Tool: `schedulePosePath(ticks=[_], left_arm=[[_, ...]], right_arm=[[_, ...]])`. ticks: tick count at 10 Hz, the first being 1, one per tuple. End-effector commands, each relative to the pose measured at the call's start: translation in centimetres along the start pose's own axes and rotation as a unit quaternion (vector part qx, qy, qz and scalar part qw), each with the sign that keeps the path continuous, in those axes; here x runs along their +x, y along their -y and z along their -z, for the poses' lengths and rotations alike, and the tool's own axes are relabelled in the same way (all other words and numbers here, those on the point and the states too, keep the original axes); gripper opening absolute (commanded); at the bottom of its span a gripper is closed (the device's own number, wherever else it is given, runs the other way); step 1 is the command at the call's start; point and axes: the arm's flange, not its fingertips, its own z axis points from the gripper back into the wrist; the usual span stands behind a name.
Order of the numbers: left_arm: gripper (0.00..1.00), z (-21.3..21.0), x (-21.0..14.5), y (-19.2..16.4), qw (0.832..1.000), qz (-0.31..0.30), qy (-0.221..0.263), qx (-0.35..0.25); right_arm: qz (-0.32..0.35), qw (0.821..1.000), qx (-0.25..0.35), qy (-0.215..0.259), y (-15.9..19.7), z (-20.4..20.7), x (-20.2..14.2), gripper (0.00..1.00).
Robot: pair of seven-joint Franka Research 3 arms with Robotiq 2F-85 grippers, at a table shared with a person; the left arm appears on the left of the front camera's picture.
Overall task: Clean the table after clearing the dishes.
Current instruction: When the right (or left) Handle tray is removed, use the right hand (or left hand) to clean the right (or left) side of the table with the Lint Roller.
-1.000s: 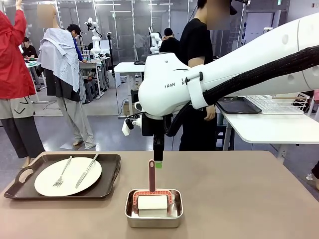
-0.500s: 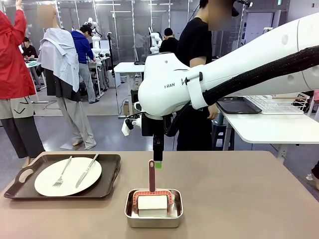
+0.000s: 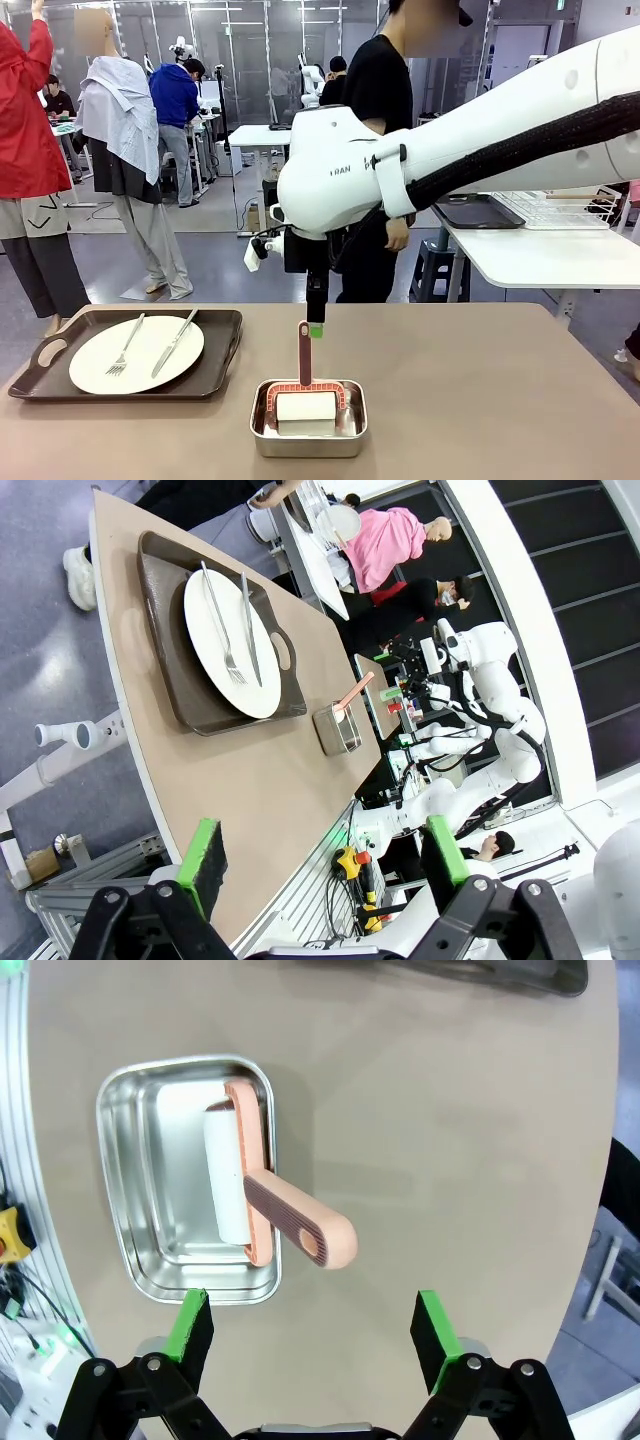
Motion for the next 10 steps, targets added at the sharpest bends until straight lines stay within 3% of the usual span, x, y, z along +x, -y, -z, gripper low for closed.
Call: schedulePosePath(ticks=[1,2,4,5,6,7,8,10], left_arm=[[1.0,-0.1,-0.4,0.1,1.0,0.003,-0.001,0.009],[1.0,-0.1,-0.4,0.1,1.0,0.003,-0.001,0.009],[1.0,-0.1,-0.4,0.1,1.0,0.003,-0.001,0.009],[1.0,-0.1,-0.4,0.1,1.0,0.003,-0.001,0.009],[1.0,-0.1,-0.4,0.1,1.0,0.003,-0.001,0.009],[1.0,-0.1,-0.4,0.1,1.0,0.003,-0.001,0.009],[1.0,-0.1,-0.4,0.1,1.0,0.003,-0.001,0.009],[1.0,-0.1,-0.4,0.1,1.0,0.003,-0.001,0.009]], right_arm=[[0.052,0.987,0.064,0.139,2.3,-3.8,-5.4,1.0],[0.083,0.974,0.089,0.192,3.0,-4.7,-9.1,1.0],[0.189,0.922,0.152,0.302,3.1,-4.3,-17.7,1.0],[0.233,0.883,0.186,0.361,2.4,-3.3,-22.4,1.0],[0.272,0.83,0.219,0.436,1.6,-2.4,-27.7,1.0],[0.326,0.786,0.235,0.47,0.6,-1.6,-33.8,1.0],[0.355,0.756,0.255,0.487,-0.2,-1.0,-37.6,1.0],[0.469,0.653,0.263,0.533,-3.7,0.7,-49.2,1.0]])
